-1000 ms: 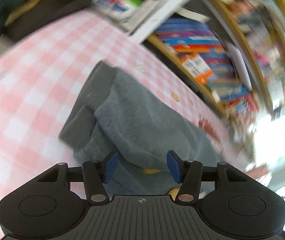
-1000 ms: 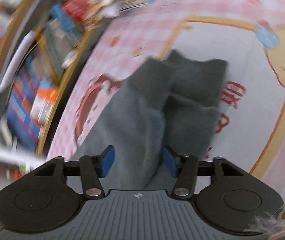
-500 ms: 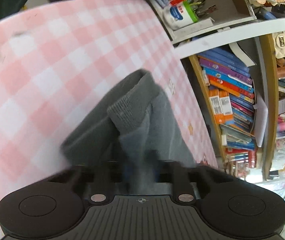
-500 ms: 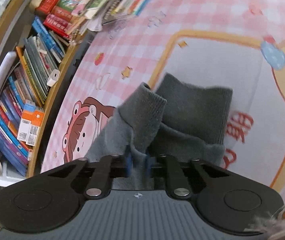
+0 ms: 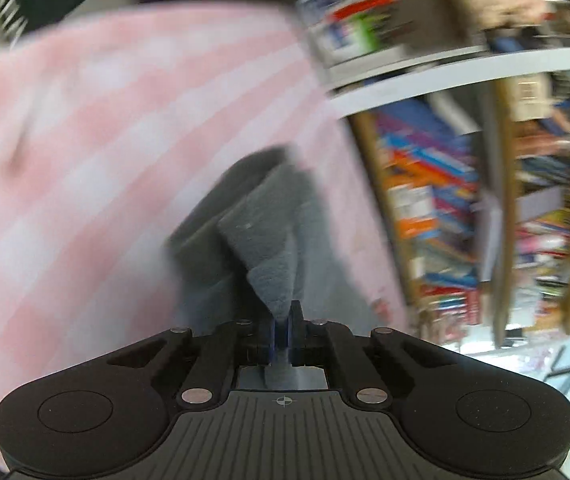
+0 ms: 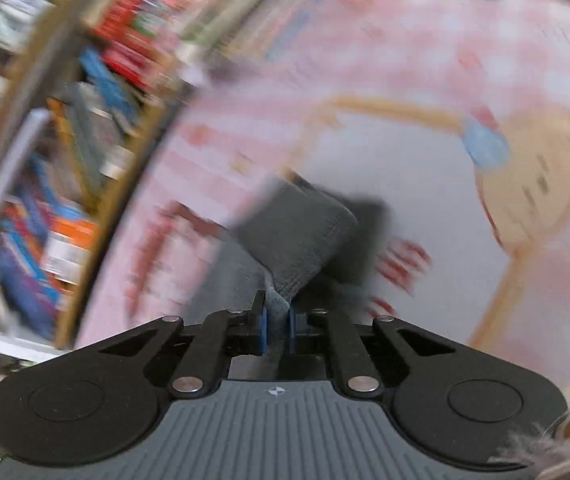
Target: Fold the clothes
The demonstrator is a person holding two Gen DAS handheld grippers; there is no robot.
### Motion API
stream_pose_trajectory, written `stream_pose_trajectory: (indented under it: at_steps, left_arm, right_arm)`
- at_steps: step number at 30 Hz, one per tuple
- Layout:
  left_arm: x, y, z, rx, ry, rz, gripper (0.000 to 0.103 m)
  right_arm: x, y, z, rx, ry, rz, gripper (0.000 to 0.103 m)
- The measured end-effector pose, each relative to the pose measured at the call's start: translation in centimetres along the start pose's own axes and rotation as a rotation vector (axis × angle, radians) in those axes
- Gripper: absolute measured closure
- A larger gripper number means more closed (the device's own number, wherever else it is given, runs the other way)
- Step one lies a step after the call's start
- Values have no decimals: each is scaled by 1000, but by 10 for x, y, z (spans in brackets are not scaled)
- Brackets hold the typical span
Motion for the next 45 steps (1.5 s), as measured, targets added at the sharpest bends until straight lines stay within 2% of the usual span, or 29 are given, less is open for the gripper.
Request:
stream_pose_trajectory:
  at_steps: [2, 4, 8, 10, 12, 15, 16, 17, 21, 24, 26, 28, 32, 38, 42, 43, 45]
  left_arm:
    - [1, 2, 2, 5, -11, 6, 100]
    - [-4, 8, 19, 49, -67, 23, 100]
    - [-20, 14, 55, 136, -189, 33, 100]
    - [-26, 12, 64, 180, -220, 23, 100]
    - [-22, 3, 49, 190, -165, -22, 100]
    - [-9, -13, 11, 149, -4, -94, 99]
    - [-7, -16, 1, 134, 43, -101, 99]
    - [-7, -17, -4, 116, 57, -101, 98]
    - [-13, -12, -5, 113, 71, -75, 92]
    - [-21, -10, -5, 123, 90, -60, 89]
    - [-25, -9, -7, 117, 110, -43, 77]
    - [-23, -5, -12, 109, 129, -24, 71]
    - [-16, -2, -18, 113, 173, -22, 70]
    - [-11, 0, -23, 117, 195, -19, 70]
    - [-2, 2, -19, 126, 183, -13, 70]
    - [1, 2, -18, 124, 173, -14, 73]
    - [7, 2, -16, 118, 155, -18, 75]
  right_arm:
    - [3, -3, -2, -11, -4, 0, 94]
    - [-3, 1, -19, -56, 23, 18, 94]
    - [-41, 29, -77, -172, 197, 166, 94]
    - [-54, 36, -85, -196, 215, 213, 94]
    - [-50, 33, -73, -188, 167, 196, 94]
    - [-19, 13, -31, -154, 25, 91, 93]
    - [-8, 5, -17, -138, -23, 53, 91]
    - [-3, 0, -8, -122, -47, 38, 87]
    - [-9, -10, 2, -82, -50, 67, 85]
    - [-17, -13, 3, -88, -76, 85, 78]
    - [-21, -13, 3, -100, -100, 102, 73]
    - [-22, -16, 4, -126, -117, 98, 70]
    - [-19, -21, 8, -160, -158, 84, 69]
    - [-17, -21, 8, -205, -176, 91, 69]
    - [-14, -21, 4, -231, -181, 92, 69]
    - [-13, -22, 3, -241, -182, 91, 69]
    - [-11, -23, 0, -263, -183, 85, 75]
Point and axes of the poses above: each gripper's, at about its wrist camera, not at the fingertips, and x roughly the way its jaws point, z to its right, y to its top, the point moved 10 cm from there along x, roughly the way its jaws point, and after that the axes turned 8 degrees about z, right-handed, at the moved point
